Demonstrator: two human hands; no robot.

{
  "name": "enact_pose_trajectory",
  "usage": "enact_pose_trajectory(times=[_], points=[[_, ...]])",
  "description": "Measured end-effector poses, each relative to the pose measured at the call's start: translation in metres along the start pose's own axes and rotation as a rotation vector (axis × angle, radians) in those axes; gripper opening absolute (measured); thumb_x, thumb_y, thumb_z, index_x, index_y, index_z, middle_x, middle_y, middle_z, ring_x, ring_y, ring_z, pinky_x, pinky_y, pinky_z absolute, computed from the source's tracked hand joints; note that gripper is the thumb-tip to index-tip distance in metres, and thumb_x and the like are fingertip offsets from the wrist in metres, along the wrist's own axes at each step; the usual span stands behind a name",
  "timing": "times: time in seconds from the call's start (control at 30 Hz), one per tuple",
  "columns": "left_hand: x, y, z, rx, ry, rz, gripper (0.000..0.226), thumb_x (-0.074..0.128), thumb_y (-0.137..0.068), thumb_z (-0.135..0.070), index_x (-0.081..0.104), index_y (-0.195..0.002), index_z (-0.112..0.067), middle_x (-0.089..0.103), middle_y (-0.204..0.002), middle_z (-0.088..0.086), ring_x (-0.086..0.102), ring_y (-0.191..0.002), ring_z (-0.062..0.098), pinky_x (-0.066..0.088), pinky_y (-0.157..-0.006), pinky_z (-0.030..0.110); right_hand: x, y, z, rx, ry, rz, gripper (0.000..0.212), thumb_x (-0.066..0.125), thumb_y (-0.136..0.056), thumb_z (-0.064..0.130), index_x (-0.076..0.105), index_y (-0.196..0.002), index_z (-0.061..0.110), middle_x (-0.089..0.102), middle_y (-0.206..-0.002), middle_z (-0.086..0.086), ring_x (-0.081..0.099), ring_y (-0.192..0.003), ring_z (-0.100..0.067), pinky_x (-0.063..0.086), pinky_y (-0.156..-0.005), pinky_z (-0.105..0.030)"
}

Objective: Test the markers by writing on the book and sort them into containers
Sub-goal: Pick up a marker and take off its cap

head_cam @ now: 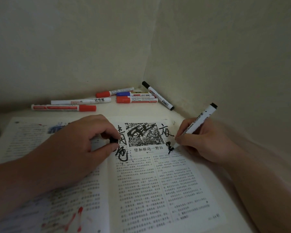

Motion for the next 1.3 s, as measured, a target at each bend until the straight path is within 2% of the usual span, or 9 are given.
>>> enact_pose_trajectory(times=[0.27,0.37,0.47,0.53,0.67,0.87,0.97,1.17,1.3], points=[[0.0,0.0,0.001,0.001,-0.013,0.004,0.02,0.055,-0.08,-0.055,0.065,-0.09,-0.041,0.063,-0.094,-0.021,0.061,-0.092,0.004,0.045,-0.076,0.022,-0.004,-0.002,-0.002,-0.008,0.076,-0.04,0.014,0.064,-0.084,-0.01,0.056,-0.072,-0.013,0.046,-0.046,-0.006,0.039,-0.038,-0.011,0.032,-0.04,-0.02],[0.0,0.0,0.001,-0.011,-0.013,-0.001,0.01,0.063,-0.081,-0.046,0.065,-0.089,-0.041,0.062,-0.094,-0.022,0.061,-0.092,0.004,0.045,-0.076,0.022,-0.003,-0.002,-0.002,-0.001,0.086,-0.033,0.014,0.065,-0.083,-0.009,0.057,-0.071,-0.011,0.045,-0.048,-0.006,0.039,-0.04,-0.011,0.032,-0.041,-0.02],[0.001,0.0,0.0,-0.017,-0.024,-0.001,0.009,0.066,-0.08,-0.041,0.065,-0.088,-0.041,0.063,-0.094,-0.022,0.061,-0.091,0.003,0.047,-0.075,0.023,-0.016,-0.001,-0.002,-0.005,0.029,-0.104,0.014,0.067,-0.084,-0.006,0.061,-0.071,-0.005,0.045,-0.046,-0.001,0.038,-0.039,-0.01,0.031,-0.041,-0.019],[0.001,0.001,0.001,-0.013,-0.025,0.004,0.009,0.066,-0.08,-0.043,0.065,-0.09,-0.042,0.063,-0.095,-0.022,0.061,-0.092,0.003,0.046,-0.075,0.022,-0.021,-0.001,-0.003,-0.011,0.02,-0.133,0.011,0.069,-0.085,-0.003,0.064,-0.075,-0.004,0.046,-0.046,0.001,0.038,-0.039,-0.01,0.031,-0.041,-0.019],[0.002,0.001,0.003,-0.015,-0.008,0.027,0.014,0.061,-0.081,-0.051,0.063,-0.093,-0.044,0.063,-0.096,-0.022,0.062,-0.094,0.004,0.043,-0.077,0.019,-0.011,0.001,-0.006,0.018,-0.016,-0.068,0.01,0.071,-0.084,-0.002,0.066,-0.076,-0.002,0.05,-0.05,-0.004,0.041,-0.042,-0.011,0.033,-0.042,-0.018],[0.002,0.0,0.003,-0.013,-0.015,0.015,0.013,0.068,-0.08,-0.041,0.064,-0.092,-0.043,0.064,-0.095,-0.022,0.062,-0.091,0.001,0.043,-0.077,0.019,-0.022,-0.005,-0.005,0.005,0.164,-0.141,0.011,0.068,-0.085,-0.001,0.063,-0.076,-0.003,0.048,-0.047,0.006,0.041,-0.041,-0.004,0.033,-0.042,-0.015],[0.002,0.0,0.003,-0.005,-0.011,0.03,0.014,0.061,-0.081,-0.05,0.063,-0.093,-0.044,0.063,-0.095,-0.023,0.062,-0.092,0.002,0.044,-0.076,0.019,-0.024,-0.003,-0.008,0.015,0.059,-0.155,0.01,0.069,-0.086,0.001,0.064,-0.078,-0.002,0.047,-0.047,0.004,0.04,-0.04,-0.006,0.032,-0.041,-0.016],[0.003,0.0,0.003,-0.012,-0.021,0.03,0.012,0.066,-0.081,-0.042,0.064,-0.093,-0.043,0.063,-0.095,-0.022,0.062,-0.092,0.002,0.043,-0.077,0.018,-0.019,-0.002,-0.007,-0.001,0.064,-0.114,0.01,0.072,-0.084,0.002,0.067,-0.075,0.001,0.05,-0.05,0.002,0.042,-0.043,-0.007,0.033,-0.043,-0.017],[0.002,0.0,0.003,-0.017,-0.001,0.035,0.017,0.058,-0.08,-0.053,0.063,-0.093,-0.043,0.063,-0.096,-0.022,0.062,-0.093,0.003,0.044,-0.078,0.02,-0.009,0.001,-0.006,0.023,0.016,0.002,0.012,0.071,-0.081,-0.007,0.067,-0.07,-0.004,0.053,-0.054,-0.012,0.043,-0.045,-0.014,0.033,-0.042,-0.02]])
Point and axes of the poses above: each hand's wrist, its own y-axis away from the middle knuckle, its own x-axis out of the palm, z = x × y, the point moved 9 cm from there along -y, towards the middle knuckle
